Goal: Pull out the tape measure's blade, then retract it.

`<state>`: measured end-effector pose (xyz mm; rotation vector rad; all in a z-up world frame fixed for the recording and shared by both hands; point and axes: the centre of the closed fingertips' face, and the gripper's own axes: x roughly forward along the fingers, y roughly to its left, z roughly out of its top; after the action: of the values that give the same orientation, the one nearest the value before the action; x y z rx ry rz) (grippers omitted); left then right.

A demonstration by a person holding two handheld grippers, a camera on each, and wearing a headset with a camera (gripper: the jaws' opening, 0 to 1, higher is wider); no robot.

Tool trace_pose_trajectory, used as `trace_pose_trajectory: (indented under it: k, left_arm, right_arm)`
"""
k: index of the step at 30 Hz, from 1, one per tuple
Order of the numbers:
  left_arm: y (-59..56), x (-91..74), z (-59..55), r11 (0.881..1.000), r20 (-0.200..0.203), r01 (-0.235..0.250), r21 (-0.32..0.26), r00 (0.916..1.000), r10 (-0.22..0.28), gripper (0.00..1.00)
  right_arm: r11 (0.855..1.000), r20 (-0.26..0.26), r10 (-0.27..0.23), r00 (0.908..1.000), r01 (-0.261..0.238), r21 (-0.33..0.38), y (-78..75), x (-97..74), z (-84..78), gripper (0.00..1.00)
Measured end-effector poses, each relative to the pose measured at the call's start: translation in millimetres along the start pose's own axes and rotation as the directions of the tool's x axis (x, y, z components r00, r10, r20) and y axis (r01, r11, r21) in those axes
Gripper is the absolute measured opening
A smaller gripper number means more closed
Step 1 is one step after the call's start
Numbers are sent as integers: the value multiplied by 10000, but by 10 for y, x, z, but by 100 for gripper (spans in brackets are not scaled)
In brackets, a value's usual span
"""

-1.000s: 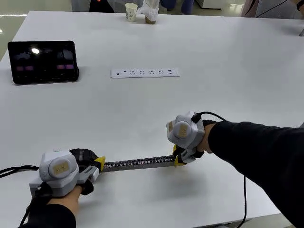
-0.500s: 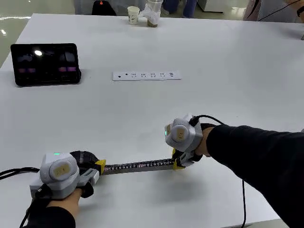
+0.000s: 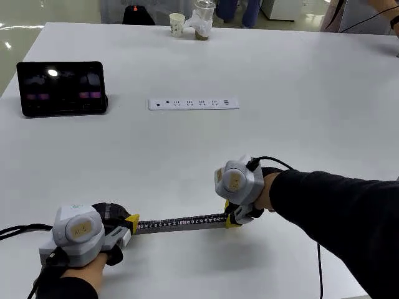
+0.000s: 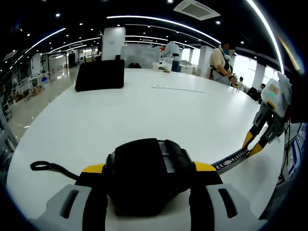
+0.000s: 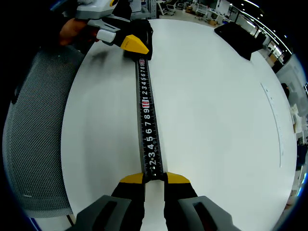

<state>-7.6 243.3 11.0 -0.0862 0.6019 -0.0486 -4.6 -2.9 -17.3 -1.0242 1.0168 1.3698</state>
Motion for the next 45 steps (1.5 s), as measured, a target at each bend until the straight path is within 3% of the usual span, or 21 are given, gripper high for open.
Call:
trace_pose_trajectory:
  k: [45]
  left_arm:
    - [-10,-12,-14,10000,-30,1,56,10000,0,64]
  right_arm:
    - [10000,137,-38,9999,37,75,1,55,148,12]
